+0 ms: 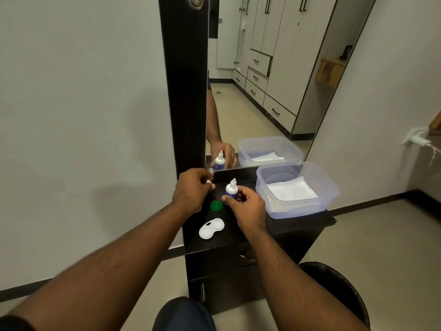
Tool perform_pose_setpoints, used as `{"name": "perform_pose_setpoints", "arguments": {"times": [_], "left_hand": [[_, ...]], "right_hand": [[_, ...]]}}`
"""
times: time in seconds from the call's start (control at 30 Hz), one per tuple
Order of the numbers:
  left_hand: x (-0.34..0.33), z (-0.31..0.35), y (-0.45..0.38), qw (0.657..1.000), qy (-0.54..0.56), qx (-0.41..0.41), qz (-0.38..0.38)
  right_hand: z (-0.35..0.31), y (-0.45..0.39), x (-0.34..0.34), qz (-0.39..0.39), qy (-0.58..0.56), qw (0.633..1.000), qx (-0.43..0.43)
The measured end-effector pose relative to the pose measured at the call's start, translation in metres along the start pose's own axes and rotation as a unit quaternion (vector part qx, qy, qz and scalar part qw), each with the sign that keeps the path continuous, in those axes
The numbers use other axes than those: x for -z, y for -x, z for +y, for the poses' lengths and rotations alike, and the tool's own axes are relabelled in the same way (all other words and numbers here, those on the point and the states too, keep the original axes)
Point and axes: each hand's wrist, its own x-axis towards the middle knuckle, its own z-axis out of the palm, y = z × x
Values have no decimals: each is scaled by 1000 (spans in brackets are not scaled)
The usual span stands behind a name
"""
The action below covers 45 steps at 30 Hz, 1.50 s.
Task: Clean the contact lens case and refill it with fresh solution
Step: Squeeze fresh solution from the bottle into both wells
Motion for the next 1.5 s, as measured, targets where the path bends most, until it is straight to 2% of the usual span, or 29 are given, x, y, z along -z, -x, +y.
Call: {"name": "perform_pose_setpoints", "arguments": {"times": [0.2,0.33,0.4,0.53,0.67,0.73,0.9,1.0,1.07,1.17,1.3,1.37,1.43,1.5], "left_hand": [[-5,-15,4,997,-54,13,-52],[-6,-17,5,996,-51,11,-72],[-1,-15,10,998,-29,12,-56],[16,-9,56,997,21,-28,62],[5,-25,113,1000,-17,-17,15],[-8,-35,127,998,-53,-13,17],[-8,-37,124,999,1,6,47],[0,-39,122,999,26,-27,19],[4,-41,120,999,45,-28,-2],[9,-43,117,997,63,-15,-29],[10,-44,116,997,70,-8,-41],[9,-45,115,997,75,-5,-35],[6,-48,117,996,87,2,-24],[2,-53,122,994,113,11,-10]], "right_hand": [[-3,3,2,-7,-14,1000,8],[-5,6,5,-6,-24,999,28],[-5,7,5,3,-38,999,32],[-4,7,7,15,-77,996,31],[-3,9,8,-13,-82,996,44],[-2,11,9,-30,-79,995,55],[-4,17,14,-58,-127,989,48],[-13,26,16,-60,-167,984,22],[-16,33,17,-70,-208,976,-17],[-18,42,16,-101,-290,951,-28],[-23,47,9,-72,-371,924,-52],[-25,43,9,-91,-406,906,-77],[-26,36,13,-120,-411,899,-86],[-22,30,16,-134,-378,913,-73]]}}
